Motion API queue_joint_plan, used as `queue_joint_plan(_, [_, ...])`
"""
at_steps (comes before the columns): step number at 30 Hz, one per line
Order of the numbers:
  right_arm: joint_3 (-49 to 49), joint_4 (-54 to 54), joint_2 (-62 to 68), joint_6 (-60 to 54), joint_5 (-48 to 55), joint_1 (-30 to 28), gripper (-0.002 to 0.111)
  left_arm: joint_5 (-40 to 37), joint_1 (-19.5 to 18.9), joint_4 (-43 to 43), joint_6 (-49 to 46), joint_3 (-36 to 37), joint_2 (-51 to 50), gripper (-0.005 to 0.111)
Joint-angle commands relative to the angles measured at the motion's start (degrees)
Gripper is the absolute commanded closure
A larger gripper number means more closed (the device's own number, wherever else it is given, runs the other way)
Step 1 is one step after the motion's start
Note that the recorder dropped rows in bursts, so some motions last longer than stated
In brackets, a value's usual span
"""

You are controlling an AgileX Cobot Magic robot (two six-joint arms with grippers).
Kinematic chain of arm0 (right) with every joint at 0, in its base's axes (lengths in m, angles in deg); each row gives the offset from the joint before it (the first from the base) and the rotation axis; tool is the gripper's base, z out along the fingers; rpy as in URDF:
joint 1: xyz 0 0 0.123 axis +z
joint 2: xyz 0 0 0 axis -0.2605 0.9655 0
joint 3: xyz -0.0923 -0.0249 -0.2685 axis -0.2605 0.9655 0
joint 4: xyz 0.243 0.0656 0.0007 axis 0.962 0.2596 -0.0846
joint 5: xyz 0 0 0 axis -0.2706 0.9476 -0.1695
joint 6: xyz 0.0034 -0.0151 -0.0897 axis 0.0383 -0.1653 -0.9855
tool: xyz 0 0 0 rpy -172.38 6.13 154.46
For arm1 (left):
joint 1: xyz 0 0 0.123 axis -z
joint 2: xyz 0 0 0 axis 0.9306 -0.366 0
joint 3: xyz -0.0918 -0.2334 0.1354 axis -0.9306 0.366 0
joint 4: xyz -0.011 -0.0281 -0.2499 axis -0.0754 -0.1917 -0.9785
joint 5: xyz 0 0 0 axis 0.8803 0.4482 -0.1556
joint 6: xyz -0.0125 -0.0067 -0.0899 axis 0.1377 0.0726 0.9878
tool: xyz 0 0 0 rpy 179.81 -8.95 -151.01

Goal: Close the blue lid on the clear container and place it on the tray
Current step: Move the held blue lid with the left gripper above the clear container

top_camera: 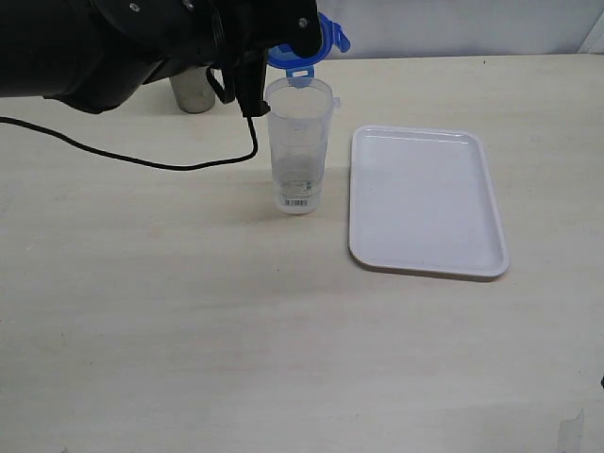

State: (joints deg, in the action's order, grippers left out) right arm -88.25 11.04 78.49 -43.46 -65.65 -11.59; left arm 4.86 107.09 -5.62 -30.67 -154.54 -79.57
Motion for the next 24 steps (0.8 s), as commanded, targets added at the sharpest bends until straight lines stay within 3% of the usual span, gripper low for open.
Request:
queue_joint_plan(1, [0.2,-0.5,-0.3,-0.3,-0.2,-0.3,0.104,0.0,0.1,0.0,0.1,0.1,-0.2,0.107])
queue_joint_plan(24, [0.2,-0.5,-0.3,-0.3,-0.2,-0.3,0.104,1.1,0.1,0.2,-3.0,1.8,-0.2,0.107])
